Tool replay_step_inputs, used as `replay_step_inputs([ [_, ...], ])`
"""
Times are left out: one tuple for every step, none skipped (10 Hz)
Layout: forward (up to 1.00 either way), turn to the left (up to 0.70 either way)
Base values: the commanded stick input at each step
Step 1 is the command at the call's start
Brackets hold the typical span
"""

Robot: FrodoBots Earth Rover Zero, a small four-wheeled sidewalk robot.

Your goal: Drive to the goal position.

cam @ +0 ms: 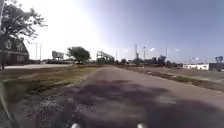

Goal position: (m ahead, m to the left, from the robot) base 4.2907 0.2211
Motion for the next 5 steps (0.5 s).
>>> replay_step_inputs([
  [0.70, 0.00],
  [0.70, 0.00],
  [0.70, 0.00],
  [0.70, 0.00],
  [0.70, 0.00],
])
